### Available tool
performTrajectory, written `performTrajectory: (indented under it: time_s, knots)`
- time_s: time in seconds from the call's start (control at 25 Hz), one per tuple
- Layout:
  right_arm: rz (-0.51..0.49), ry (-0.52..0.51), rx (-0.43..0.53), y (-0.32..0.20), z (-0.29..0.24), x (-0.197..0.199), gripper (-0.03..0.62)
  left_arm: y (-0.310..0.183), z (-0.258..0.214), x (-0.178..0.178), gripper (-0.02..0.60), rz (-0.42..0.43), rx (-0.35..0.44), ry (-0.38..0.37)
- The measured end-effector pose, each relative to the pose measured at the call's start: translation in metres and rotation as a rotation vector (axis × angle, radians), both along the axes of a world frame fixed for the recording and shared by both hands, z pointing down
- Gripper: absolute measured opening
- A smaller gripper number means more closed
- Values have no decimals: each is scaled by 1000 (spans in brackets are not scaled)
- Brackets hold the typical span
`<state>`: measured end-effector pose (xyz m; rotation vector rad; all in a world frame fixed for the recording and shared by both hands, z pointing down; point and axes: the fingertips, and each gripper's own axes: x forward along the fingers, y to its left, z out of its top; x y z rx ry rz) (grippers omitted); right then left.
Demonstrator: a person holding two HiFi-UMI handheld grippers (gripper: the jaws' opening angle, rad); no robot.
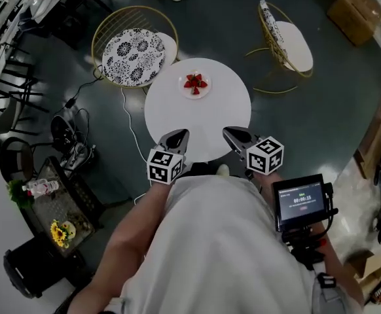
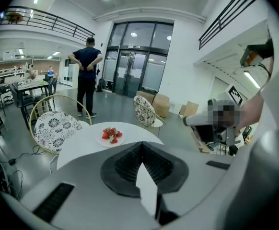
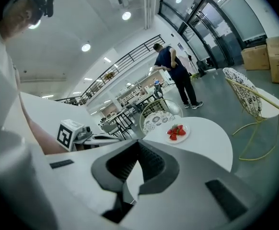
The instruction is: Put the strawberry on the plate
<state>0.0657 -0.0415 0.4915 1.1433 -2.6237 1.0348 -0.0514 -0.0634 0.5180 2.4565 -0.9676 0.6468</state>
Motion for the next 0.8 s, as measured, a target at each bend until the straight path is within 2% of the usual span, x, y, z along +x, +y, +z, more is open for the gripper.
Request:
performTrajectory:
  time_s: [0.28,0.8]
  knots:
    - [10,-9,42,29,-16,-2,8,26,-23,-16,8,-44,33,46]
    - [36,-25,45,36,-9,-1,8,41,-15,-15,8,-1,26,24]
